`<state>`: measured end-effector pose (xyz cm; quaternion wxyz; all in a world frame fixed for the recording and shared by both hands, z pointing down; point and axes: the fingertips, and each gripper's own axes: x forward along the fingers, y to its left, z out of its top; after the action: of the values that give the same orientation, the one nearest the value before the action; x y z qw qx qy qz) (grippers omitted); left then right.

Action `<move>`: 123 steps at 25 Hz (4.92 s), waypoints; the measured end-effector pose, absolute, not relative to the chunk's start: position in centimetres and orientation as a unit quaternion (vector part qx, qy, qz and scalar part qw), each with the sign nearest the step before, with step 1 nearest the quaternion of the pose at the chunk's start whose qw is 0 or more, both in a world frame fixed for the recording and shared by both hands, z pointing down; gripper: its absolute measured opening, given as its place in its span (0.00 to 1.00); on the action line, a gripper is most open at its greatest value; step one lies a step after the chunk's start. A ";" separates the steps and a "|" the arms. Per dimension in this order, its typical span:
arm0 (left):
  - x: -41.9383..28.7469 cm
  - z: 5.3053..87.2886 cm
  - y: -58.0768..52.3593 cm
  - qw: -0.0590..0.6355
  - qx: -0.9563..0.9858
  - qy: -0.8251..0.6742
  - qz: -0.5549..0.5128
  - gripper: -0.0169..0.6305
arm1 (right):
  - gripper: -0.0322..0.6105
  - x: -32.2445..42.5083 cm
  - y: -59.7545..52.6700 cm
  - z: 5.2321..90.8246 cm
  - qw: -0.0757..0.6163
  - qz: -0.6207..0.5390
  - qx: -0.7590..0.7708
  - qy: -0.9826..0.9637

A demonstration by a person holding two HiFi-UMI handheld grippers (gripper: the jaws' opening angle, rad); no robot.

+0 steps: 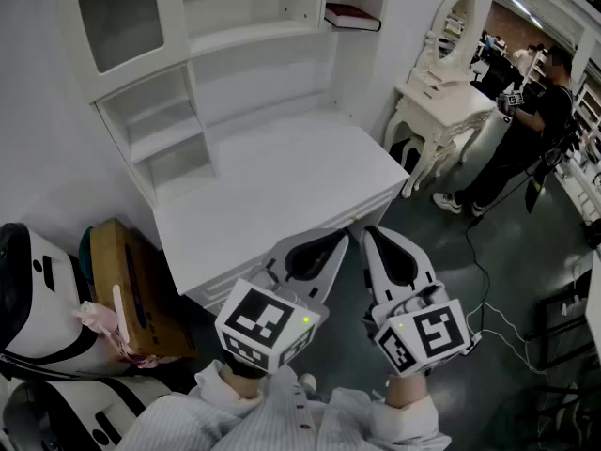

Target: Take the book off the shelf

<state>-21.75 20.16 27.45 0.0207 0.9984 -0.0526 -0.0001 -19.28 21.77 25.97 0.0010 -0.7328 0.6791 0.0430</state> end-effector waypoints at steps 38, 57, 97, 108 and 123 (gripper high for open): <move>-13.5 29.5 13.0 0.017 0.997 -0.073 0.014 0.04 | 0.07 -10.9 16.3 29.0 0.002 0.019 -0.738 0.674; -6.9 29.0 -2.7 -0.003 0.997 -0.071 0.016 0.04 | 0.07 -2.9 0.9 28.0 0.009 0.035 -0.747 0.664; 15.4 28.0 -16.9 -0.002 0.957 -0.290 0.003 0.04 | 0.07 21.1 -15.0 26.8 -0.002 0.047 -0.591 0.806; 17.4 28.0 -18.0 -0.003 0.943 -0.333 0.007 0.04 | 0.07 23.5 -16.4 26.9 0.000 0.051 -0.558 0.828; 17.5 27.3 -21.8 0.001 0.940 -0.340 0.004 0.04 | 0.07 24.7 -20.6 24.7 -0.007 0.085 -0.564 0.821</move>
<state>17.53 -21.82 27.27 0.0011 0.9405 -0.3398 0.0037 24.72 -20.60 24.68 -0.0070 -0.5640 0.8213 0.0852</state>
